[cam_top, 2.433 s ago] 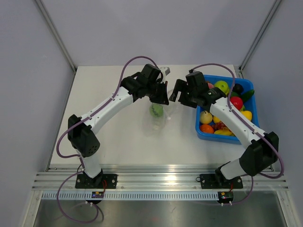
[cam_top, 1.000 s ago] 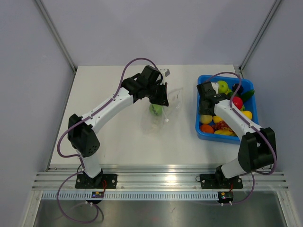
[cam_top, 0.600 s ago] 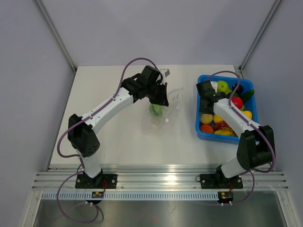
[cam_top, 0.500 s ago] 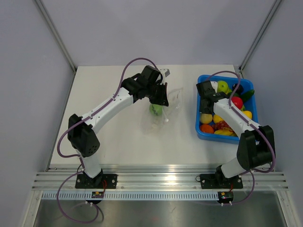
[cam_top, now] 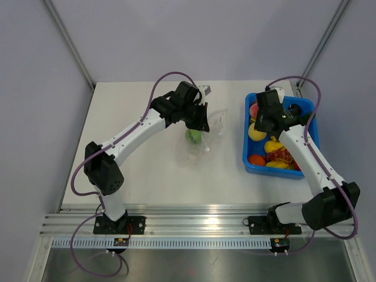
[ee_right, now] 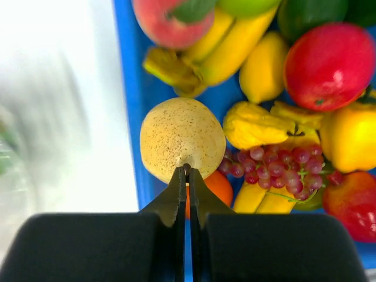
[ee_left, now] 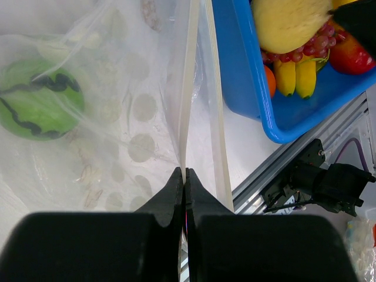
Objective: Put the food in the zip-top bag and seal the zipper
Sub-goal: Pick up the fake fruit from the bin, then place the fake fruit in the zipper food storage bag.
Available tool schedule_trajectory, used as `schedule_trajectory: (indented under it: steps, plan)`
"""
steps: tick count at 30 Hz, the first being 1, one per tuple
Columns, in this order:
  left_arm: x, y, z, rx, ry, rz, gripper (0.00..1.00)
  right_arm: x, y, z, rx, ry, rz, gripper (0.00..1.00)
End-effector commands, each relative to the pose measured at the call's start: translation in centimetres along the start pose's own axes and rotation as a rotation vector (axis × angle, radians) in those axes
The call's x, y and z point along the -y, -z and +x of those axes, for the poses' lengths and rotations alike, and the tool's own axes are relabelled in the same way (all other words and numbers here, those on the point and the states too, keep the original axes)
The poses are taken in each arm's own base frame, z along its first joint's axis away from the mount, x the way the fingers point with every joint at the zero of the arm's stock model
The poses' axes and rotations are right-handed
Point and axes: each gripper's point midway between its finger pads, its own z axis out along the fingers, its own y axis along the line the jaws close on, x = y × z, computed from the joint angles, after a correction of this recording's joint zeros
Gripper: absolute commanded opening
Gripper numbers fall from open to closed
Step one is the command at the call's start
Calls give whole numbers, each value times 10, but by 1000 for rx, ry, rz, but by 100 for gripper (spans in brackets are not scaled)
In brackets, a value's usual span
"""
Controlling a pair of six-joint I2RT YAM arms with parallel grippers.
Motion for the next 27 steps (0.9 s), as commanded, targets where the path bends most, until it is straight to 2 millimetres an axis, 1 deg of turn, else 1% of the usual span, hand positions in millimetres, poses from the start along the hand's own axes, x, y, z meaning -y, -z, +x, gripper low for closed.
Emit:
schedule_trajectory:
  steps: [1,3,4,6,7,9,10,12,13,17,18,20,21,23,24,27]
  plan:
    - [14,8,-17,60,-18,58,0,-4,50,-43,124,-72,-94,0]
    - [13,7,-17,58,-16,56,0,-13,67,-53,158,-80,-147,0]
    - [13,7,-17,58,-16,57,0,-21,79,-63,182,-90,-193,0]
    - [13,7,-17,59,-16,58,0,-37,89,-70,199,-87,-246,0]
    - [13,7,-17,58,-13,57,0,-53,97,-75,209,-71,-289,0]
    - [13,6,-17,58,-10,57,0,-71,102,-79,209,-66,-332,0]
    - [14,7,-17,60,-9,58,0,-88,104,-80,207,-57,-377,0]
    - [14,7,-18,62,-8,58,0,-103,104,-80,196,-65,-420,0]
    - [14,9,-18,65,-10,58,0,-117,102,-76,183,-56,-451,0]
    - [15,11,-20,71,-11,59,0,-142,93,-63,140,-68,-498,0]
    - [16,11,-20,73,-11,59,0,-144,89,-58,126,-71,-500,0]
    - [17,13,-21,82,-7,63,0,-155,84,-51,103,-82,-525,0]
    - [19,15,-22,86,-6,72,0,-157,78,-43,83,-80,-522,0]
    - [21,16,-24,99,-3,84,0,-164,72,-38,69,-98,-538,0]
    - [23,15,-24,100,-3,91,0,-167,69,-31,49,-96,-550,0]
    - [25,16,-25,100,-3,105,0,-176,66,-27,35,-118,-581,0]
